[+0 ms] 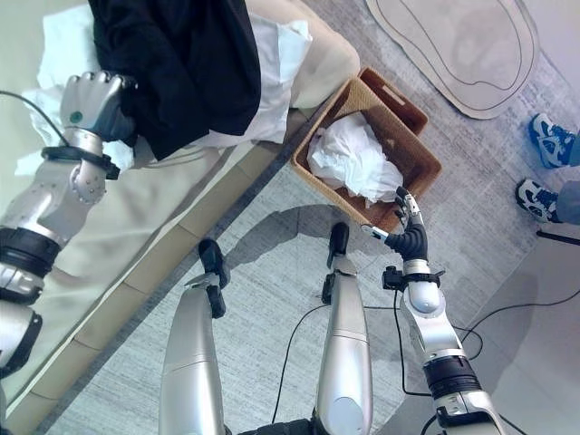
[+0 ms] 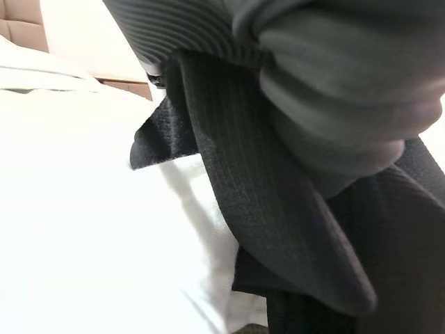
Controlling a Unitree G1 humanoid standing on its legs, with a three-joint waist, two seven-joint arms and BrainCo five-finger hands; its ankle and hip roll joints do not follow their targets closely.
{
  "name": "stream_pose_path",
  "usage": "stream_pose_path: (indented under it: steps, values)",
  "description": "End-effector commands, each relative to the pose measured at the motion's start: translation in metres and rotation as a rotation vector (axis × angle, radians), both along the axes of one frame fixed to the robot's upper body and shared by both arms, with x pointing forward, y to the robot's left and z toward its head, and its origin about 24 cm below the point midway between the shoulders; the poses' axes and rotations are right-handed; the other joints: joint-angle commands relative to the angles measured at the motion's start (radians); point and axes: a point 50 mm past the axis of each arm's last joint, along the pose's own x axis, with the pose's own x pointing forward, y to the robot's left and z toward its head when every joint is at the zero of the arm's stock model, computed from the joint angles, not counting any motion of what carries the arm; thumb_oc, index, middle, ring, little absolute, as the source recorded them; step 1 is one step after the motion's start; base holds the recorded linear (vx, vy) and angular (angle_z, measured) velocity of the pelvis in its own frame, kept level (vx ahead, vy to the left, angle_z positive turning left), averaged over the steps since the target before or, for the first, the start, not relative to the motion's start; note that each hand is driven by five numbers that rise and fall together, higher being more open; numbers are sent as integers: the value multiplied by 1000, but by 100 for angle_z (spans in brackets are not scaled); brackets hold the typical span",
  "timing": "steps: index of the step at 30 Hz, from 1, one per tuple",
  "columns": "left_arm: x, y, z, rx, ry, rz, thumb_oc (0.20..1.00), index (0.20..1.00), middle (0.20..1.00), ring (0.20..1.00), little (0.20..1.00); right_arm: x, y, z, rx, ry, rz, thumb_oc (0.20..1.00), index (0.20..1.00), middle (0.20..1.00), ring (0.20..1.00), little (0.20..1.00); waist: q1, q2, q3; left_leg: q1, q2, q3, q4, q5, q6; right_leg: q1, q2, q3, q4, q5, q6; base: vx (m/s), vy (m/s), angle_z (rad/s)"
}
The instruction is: Pick up clothes into the bucket
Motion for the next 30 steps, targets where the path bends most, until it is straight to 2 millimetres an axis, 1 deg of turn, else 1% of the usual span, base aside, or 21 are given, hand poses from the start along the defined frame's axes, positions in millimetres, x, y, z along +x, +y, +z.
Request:
stream_pose_path:
  steps: [1, 2, 3, 7, 13, 14, 16, 22, 27, 28, 30]
  values:
    - [-6, 16, 2, -52, -43, 33, 200, 200, 200, 200, 200, -12, -17, -4, -4, -16, -53, 1000, 1000, 1000, 1000, 1000, 14, 25, -83, 6, -44, 21, -84, 61, 28, 72, -5, -38, 0, -20, 24, 41, -40, 3]
    - [-7, 17, -3, -63, -34, 32, 200, 200, 200, 200, 200, -12, -17, -7, -6, -2, -56, 1000, 1000, 1000, 1000, 1000, 15, 29, -94, 43, -45, 11, -99, 37, 19, 107, 0, -39, -6, -42, 34, -36, -26, 4]
    - [-9, 17, -7, -77, -29, 27, 200, 200, 200, 200, 200, -13, -18, -9, -9, 6, -63, 1000, 1000, 1000, 1000, 1000, 18, 29, -92, 55, -48, 16, -116, 71, 25, 124, -5, -51, -26, -15, 25, 66, -26, 7]
    - [-11, 22, -23, -101, 14, 35, 200, 200, 200, 200, 200, -16, -21, -19, -16, 56, -72, 1000, 1000, 1000, 1000, 1000, 27, 37, -113, 150, -51, 13, -174, 82, 21, 218, -6, -66, -75, -6, 28, 55, -23, 4]
    - [-18, 29, -40, -190, 41, 38, 200, 200, 200, 200, 200, -19, -23, -35, -26, 129, -78, 1000, 1000, 1000, 1000, 1000, 44, 51, -134, 306, -53, 6, -297, 119, 10, 376, 2, -99, -178, 13, 30, 75, -33, 6]
    - [-22, 35, -50, -199, 63, 56, 200, 200, 200, 200, 200, -22, -23, -41, -26, 157, -79, 1000, 1000, 1000, 1000, 1000, 53, 55, -146, 342, -52, 8, -325, 127, 8, 416, 5, -109, -205, 16, 31, 73, -34, 4]
    - [-25, 39, -53, -206, 69, 65, 200, 200, 200, 200, 200, -23, -24, -43, -27, 165, -80, 1000, 1000, 1000, 1000, 1000, 56, 56, -148, 358, -51, 6, -334, 130, 7, 433, 7, -112, -214, 17, 31, 52, -22, 3]
    - [-41, 59, -75, -245, 115, 130, 200, 200, 200, 200, 200, -32, -28, -56, -37, 226, -91, 1000, 1000, 1000, 1000, 1000, 75, 67, -174, 429, -51, 3, -374, 140, 4, 509, 11, -135, -257, 23, 31, 53, -19, 4]
    - [-57, 78, -85, -276, 116, 198, 200, 200, 200, 200, 200, -38, -33, -63, -34, 260, -112, 1000, 1000, 1000, 1000, 1000, 94, 75, -194, 464, -49, 2, -375, 128, 4, 550, 15, -144, -265, 11, 31, 44, -8, 3]
    - [-60, 81, -90, -283, 126, 215, 200, 200, 200, 200, 200, -38, -33, -64, -33, 264, -114, 1000, 1000, 1000, 1000, 1000, 94, 75, -200, 466, -50, 1, -379, 134, 5, 554, 14, -146, -271, 17, 31, 66, -9, 4]
    - [-66, 90, -97, -297, 138, 254, 200, 200, 200, 200, 200, -39, -34, -66, -29, 271, -113, 1000, 1000, 1000, 1000, 1000, 99, 78, -205, 481, -48, 1, -377, 124, 4, 569, 16, -148, -269, 7, 32, 40, 4, 6]
